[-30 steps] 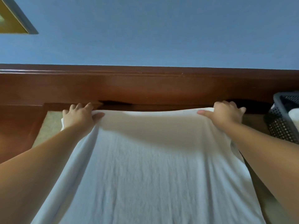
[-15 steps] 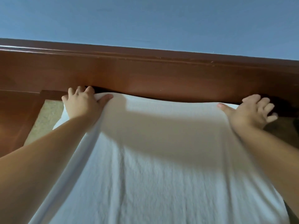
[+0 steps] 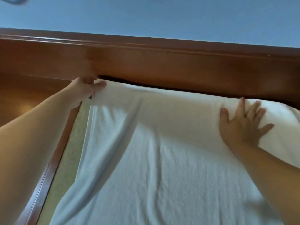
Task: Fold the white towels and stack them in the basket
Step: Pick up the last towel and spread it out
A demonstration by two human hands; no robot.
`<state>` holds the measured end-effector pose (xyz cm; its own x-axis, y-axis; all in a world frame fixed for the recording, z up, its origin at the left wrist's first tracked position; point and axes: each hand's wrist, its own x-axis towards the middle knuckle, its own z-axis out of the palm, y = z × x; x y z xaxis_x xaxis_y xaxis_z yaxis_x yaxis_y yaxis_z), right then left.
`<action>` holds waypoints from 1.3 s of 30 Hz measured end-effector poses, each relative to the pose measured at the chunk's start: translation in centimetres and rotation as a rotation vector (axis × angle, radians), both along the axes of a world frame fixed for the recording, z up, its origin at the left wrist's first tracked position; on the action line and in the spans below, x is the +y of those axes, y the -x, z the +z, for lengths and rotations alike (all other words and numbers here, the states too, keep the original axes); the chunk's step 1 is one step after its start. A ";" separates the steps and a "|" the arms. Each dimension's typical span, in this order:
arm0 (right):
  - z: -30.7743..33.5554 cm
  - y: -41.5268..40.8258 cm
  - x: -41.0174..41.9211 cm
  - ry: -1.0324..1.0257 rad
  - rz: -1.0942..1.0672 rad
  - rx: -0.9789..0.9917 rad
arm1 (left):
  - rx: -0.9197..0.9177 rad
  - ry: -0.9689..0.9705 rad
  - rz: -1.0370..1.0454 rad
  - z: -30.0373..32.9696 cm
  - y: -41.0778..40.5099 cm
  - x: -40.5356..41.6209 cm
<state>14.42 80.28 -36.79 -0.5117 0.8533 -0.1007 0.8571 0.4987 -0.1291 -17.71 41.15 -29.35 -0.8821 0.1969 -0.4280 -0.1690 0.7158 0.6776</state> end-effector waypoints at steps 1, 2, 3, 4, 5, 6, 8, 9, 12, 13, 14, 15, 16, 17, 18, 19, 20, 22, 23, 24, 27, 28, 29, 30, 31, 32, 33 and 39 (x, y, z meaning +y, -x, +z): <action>-0.1 -0.1 0.0 0.002 0.001 0.011 | 0.069 0.028 0.079 -0.4 0.0 0.0; -0.1 -0.2 0.0 0.006 0.004 0.024 | 0.123 0.073 0.108 -0.7 -0.3 0.3; -0.1 -0.2 -0.1 0.010 0.001 0.041 | 0.156 0.123 0.106 -1.0 -0.8 0.6; -0.1 -0.2 -0.2 0.009 -0.004 0.055 | 0.153 0.137 0.087 -1.3 -1.3 0.7; -0.1 -0.2 -0.2 0.007 -0.017 0.062 | 0.106 0.127 0.075 -1.4 -1.7 0.8; -0.2 -0.1 -0.2 0.006 -0.025 0.060 | 0.039 0.105 0.078 -1.3 -2.1 0.6; -0.2 -0.1 -0.2 0.009 -0.025 0.049 | -0.076 0.107 0.080 -1.3 -2.5 -0.4; -0.2 0.0 -0.2 0.010 -0.028 0.054 | -0.080 0.136 0.073 -1.6 -2.6 -0.8; -0.2 -0.1 -0.1 0.009 -0.033 0.060 | 0.128 0.215 0.101 -1.7 -3.3 -0.6; -0.1 0.0 -0.2 0.012 -0.031 0.060 | 0.174 0.209 0.118 -1.5 -3.8 -0.6; -0.1 0.1 -0.3 0.016 -0.033 0.061 | 0.163 0.207 0.129 -1.3 -4.0 -0.6; 0.0 0.2 -0.3 0.018 -0.035 0.060 | 0.118 0.232 0.135 -1.0 -4.2 -1.0; 0.1 0.3 -0.3 0.018 -0.035 0.054 | 0.048 0.276 0.123 -0.5 -4.5 -1.7; 0.1 0.4 -0.4 0.019 -0.031 0.045 | -0.050 0.300 0.110 0.0 -4.9 -2.6; 0.3 0.5 -0.3 0.023 -0.026 0.040 | -0.164 0.304 0.099 0.4 -5.5 -3.7; 0.4 0.4 -0.4 0.027 -0.025 0.036 | -0.278 0.313 0.085 0.5 -6.5 -5.1; 0.5 0.6 -0.4 0.027 -0.023 0.036 | -0.357 0.339 0.025 0.8 -7.5 -6.5; 0.7 0.5 -0.6 0.023 -0.022 0.031 | -0.349 0.392 -0.094 0.3 -9.7 -9.0; 0.7 0.3 -0.6 0.019 -0.020 0.028 | -0.289 0.385 -0.087 -0.4 -10.6 -9.8; 0.6 0.3 -0.7 0.015 -0.018 0.030 | -0.220 0.371 -0.031 -0.7 -11.6 -10.2; 0.6 0.1 -0.6 0.023 -0.020 0.045 | 0.031 0.452 0.108 -1.4 -14.7 -9.4; 0.6 0.1 -0.6 0.025 -0.016 0.048 | 0.132 0.480 0.185 -1.4 -16.0 -8.4; 0.7 0.2 -0.7 0.033 -0.015 0.046 | 0.241 0.512 0.266 -1.3 -17.5 -7.0; 0.8 0.1 -0.8 0.043 -0.016 0.045 | 0.360 0.528 0.315 -0.9 -19.2 -5.0; 0.8 0.2 -1.0 0.052 -0.011 0.041 | 0.461 0.510 0.313 -0.6 -21.0 -2.8; 0.8 0.2 -1.2 0.061 -0.006 0.035 | 0.531 0.457 0.244 -0.3 -23.0 0.1; 0.8 0.3 -1.2 0.072 -0.004 0.035 | 0.554 0.388 0.130 -0.3 -25.2 3.3; 1.5 -0.1 -0.7 0.128 0.006 0.061 | 0.309 0.386 -0.441 -3.6 -37.2 18.5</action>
